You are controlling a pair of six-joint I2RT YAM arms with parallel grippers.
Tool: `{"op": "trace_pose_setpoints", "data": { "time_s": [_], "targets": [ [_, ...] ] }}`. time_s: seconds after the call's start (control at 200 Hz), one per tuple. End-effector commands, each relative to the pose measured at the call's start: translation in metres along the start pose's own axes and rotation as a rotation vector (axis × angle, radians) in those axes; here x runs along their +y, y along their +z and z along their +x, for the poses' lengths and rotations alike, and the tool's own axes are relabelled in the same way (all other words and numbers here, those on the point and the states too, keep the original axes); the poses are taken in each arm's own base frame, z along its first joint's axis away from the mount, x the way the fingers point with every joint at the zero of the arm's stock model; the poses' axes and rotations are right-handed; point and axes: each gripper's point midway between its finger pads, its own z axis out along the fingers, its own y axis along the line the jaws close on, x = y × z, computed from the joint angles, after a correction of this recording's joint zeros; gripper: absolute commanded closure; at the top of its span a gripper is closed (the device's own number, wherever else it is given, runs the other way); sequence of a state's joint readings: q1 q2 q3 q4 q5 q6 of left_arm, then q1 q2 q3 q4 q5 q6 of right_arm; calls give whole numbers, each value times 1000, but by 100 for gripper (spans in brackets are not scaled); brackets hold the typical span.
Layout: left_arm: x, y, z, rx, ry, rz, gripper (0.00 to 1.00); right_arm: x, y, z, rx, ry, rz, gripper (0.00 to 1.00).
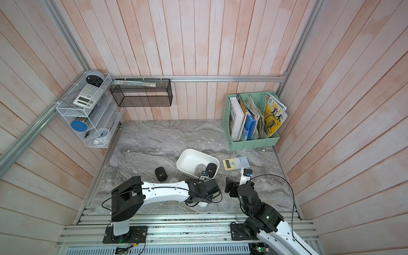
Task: Take out the mouse from the storage box
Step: Place the mouse at the center of the board.
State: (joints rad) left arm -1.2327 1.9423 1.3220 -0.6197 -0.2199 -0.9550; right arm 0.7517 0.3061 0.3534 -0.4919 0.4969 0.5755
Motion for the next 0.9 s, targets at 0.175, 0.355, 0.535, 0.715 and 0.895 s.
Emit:
{"op": "trace_pose_setpoints", "data": {
  "time_s": [0.175, 0.355, 0.535, 0.715, 0.895],
  "targets": [
    [-14, 4, -10, -26, 1, 15, 42, -7, 1, 3, 0, 1, 31, 8],
    [-13, 3, -15, -44, 3, 3, 25, -8, 1, 3, 0, 1, 33, 8],
    [-7, -7, -23, -90, -15, -16, 17, -8, 1, 3, -1, 1, 32, 8],
    [-3, -40, -41, -217, -43, 65, 17, -8, 1, 3, -1, 1, 33, 8],
    [19, -90, -62, -392, -79, 107, 15, -6, 3, 5, 6, -2, 30, 8]
  ]
}}
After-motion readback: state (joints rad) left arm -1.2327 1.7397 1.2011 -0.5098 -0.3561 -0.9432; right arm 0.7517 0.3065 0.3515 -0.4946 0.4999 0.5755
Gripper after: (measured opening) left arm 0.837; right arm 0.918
